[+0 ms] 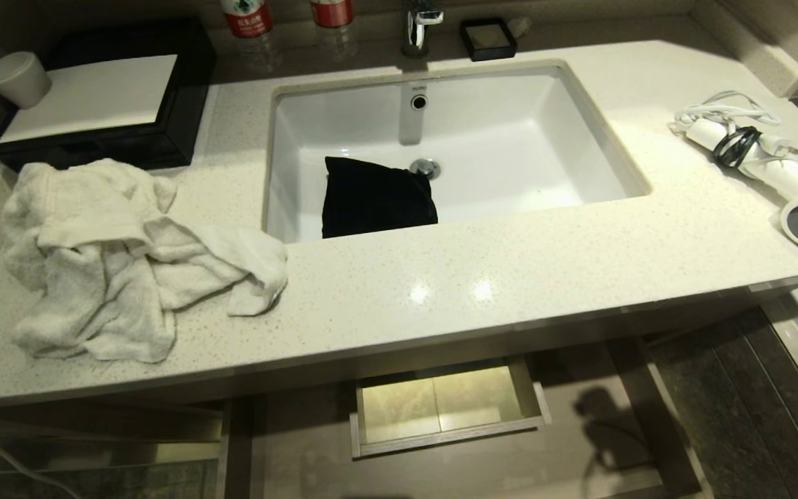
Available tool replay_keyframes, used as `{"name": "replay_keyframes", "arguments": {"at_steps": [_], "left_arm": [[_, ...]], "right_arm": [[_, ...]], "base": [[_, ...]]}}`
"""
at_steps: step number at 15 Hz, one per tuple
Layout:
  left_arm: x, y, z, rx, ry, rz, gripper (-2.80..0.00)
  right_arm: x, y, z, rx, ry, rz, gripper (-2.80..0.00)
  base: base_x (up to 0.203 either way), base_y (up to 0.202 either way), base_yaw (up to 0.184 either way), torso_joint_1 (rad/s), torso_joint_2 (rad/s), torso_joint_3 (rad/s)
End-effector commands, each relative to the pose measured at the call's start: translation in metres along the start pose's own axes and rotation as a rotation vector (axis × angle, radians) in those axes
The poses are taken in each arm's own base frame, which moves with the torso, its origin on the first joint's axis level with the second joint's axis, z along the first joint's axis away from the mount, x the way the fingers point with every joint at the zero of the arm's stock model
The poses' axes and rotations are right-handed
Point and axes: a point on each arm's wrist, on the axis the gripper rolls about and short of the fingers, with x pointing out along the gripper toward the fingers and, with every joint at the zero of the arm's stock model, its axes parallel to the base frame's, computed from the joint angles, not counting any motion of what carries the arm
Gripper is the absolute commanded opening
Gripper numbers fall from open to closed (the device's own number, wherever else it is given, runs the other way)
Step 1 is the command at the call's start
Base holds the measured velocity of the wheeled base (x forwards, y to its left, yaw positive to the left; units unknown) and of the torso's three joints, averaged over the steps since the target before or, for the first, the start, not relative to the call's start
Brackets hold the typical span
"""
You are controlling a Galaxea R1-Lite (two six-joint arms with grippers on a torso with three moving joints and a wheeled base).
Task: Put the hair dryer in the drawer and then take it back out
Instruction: Close the drawer
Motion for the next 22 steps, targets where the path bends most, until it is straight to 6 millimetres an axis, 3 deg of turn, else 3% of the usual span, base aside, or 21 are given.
{"name": "replay_keyframes", "arguments": {"at_steps": [1, 6, 22], "left_arm": [[0.0001, 0.0, -0.0002, 0.0, 0.0, 0.0, -2.8], [0.0001, 0.0, -0.0003, 0.0, 0.0, 0.0, -2.8], [0.0001, 0.0, -0.0003, 0.0, 0.001, 0.0, -2.8]], "right_arm": [[-0.0007, -0.0001, 0.0008, -0.006, -0.004, 0.0, -2.8], [-0.0002, 0.0001, 0.0001, -0.005, -0.005, 0.001, -2.8], [0.0012, 0.0059, -0.0091, -0.01, -0.022, -0.004, -2.8]], "base": [[0.0, 0.0, 0.0, 0.0, 0.0, 0.0], [0.0, 0.0, 0.0, -0.076, 0.05, -0.033], [0.0, 0.0, 0.0, -0.311, 0.11, -0.203]]}}
